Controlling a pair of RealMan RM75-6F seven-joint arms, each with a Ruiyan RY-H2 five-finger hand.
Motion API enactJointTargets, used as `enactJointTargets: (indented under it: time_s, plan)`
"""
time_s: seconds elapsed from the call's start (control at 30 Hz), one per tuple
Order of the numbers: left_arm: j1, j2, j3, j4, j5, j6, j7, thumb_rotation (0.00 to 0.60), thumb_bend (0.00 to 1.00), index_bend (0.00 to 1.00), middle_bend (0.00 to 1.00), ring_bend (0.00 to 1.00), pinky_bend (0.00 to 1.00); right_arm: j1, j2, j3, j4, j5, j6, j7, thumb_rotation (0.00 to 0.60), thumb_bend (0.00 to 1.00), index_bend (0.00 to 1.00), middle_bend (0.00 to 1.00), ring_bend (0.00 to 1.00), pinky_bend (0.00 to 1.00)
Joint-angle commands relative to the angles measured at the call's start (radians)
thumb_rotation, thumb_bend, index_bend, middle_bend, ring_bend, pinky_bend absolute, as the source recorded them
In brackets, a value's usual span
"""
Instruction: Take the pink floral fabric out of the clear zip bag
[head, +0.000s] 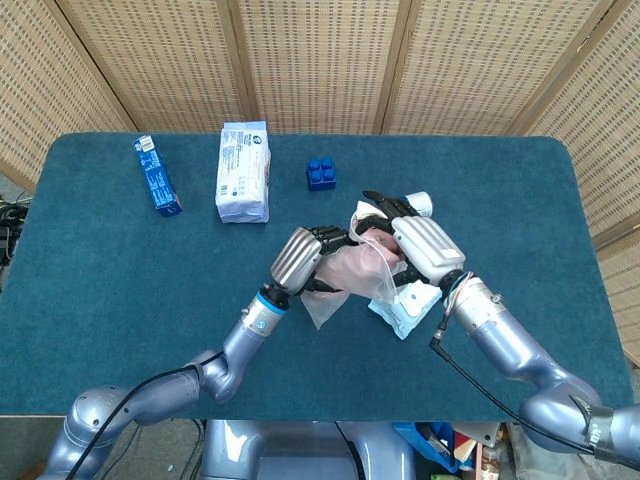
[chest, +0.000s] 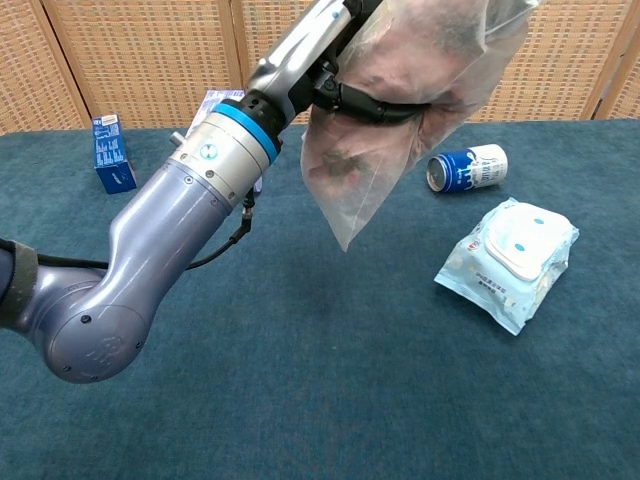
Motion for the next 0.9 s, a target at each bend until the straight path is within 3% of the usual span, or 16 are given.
enactJointTargets:
  time_s: [0.03,0.13,0.23,0.7,0.8,0.9]
  plan:
    - [0.000,0.001,-0.001,-0.001,-0.002,-0.001,-0.001,0.600,0.36,0.57,0.56,0.50,0.61,-0.004,-0.005,-0.003,0.000,-0.008,0.008,-0.005,0.600,0.50,0.72,0.00,0.00,0.00]
    - [0.001,0.002,-0.004,-0.004,-0.006,-0.004,0.000,0.600,0.36,0.57,0.56,0.50,0.61,-0.013,-0.012,-0.003,-0.001,-0.026,0.019,0.003,0.600,0.60,0.81,0.00,0.00,0.00]
    - [0.002,0.004,-0.003,-0.007,-0.007,-0.007,0.006,0.600,0.36,0.57,0.56,0.50,0.61,-0.022,-0.015,-0.004,-0.001,-0.044,0.022,0.012,0.600,0.65,0.83,0.00,0.00,0.00]
    - [0.013,0.023,0.001,-0.038,-0.015,-0.023,0.038,0.600,0.36,0.56,0.44,0.43,0.61,-0.062,-0.019,-0.005,0.008,-0.107,0.038,0.050,0.600,0.66,0.85,0.00,0.00,0.00]
    - [0.017,0.033,0.010,-0.047,-0.009,-0.027,0.040,0.600,0.36,0.44,0.32,0.32,0.54,-0.073,-0.019,-0.004,0.007,-0.127,0.044,0.062,0.600,0.66,0.85,0.00,0.00,0.00]
    - [0.022,0.050,0.020,-0.067,-0.008,-0.043,0.044,0.600,0.35,0.24,0.13,0.14,0.36,-0.084,-0.016,-0.006,0.008,-0.149,0.048,0.070,0.600,0.66,0.85,0.00,0.00,0.00]
